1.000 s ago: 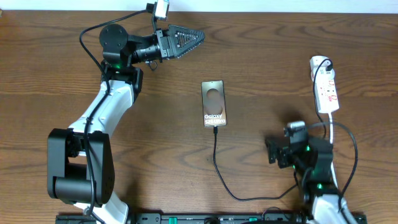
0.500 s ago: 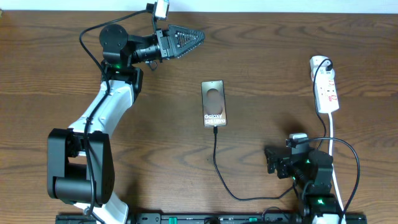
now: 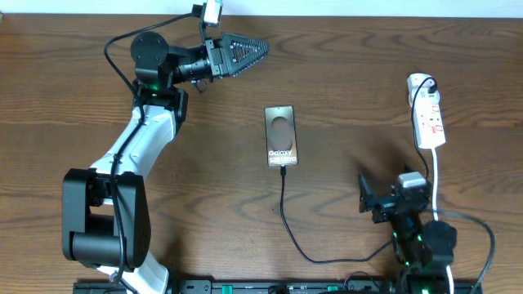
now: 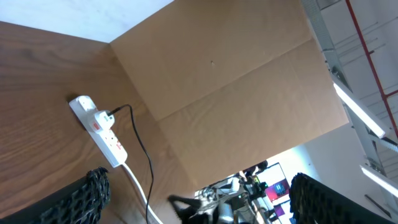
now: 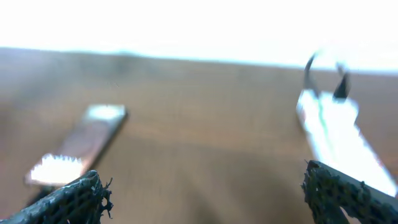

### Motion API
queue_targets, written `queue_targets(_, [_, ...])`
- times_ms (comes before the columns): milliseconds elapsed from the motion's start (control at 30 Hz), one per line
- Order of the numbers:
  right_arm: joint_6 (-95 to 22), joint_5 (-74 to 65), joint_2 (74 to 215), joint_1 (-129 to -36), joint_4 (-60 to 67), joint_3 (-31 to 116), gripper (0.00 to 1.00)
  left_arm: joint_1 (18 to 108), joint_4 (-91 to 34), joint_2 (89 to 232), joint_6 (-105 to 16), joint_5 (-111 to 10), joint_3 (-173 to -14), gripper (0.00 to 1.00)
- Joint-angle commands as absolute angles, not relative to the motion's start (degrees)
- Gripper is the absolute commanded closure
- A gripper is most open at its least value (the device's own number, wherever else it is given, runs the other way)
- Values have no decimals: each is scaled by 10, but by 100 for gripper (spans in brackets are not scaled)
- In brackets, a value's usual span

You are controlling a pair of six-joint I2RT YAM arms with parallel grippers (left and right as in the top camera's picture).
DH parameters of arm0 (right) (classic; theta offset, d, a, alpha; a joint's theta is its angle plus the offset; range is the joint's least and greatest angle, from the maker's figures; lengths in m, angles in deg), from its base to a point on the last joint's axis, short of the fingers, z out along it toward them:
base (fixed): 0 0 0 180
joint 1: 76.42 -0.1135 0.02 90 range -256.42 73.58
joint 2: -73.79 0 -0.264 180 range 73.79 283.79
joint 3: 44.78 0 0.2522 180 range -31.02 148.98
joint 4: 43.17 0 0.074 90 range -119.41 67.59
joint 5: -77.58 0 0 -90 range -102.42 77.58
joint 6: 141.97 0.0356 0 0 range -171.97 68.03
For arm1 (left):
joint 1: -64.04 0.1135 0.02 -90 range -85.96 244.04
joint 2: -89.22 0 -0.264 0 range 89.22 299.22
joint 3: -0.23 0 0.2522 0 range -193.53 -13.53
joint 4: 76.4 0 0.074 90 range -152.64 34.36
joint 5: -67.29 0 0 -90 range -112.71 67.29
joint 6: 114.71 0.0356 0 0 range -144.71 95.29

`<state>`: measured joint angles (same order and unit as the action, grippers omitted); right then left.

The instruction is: Plug charger to phone and switch on socket

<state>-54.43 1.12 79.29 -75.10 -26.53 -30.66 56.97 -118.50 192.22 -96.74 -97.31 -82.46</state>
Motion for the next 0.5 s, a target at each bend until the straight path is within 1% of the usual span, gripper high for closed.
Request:
queue_targets(0, [-537,12,738,-758,-267,-307,1,572,-1189,1913,-963,-970,-831,7])
queue_targets(467, [-537,12,748,-757,-262,-307,1,572,-1189,1913,-963,-970,-831,7])
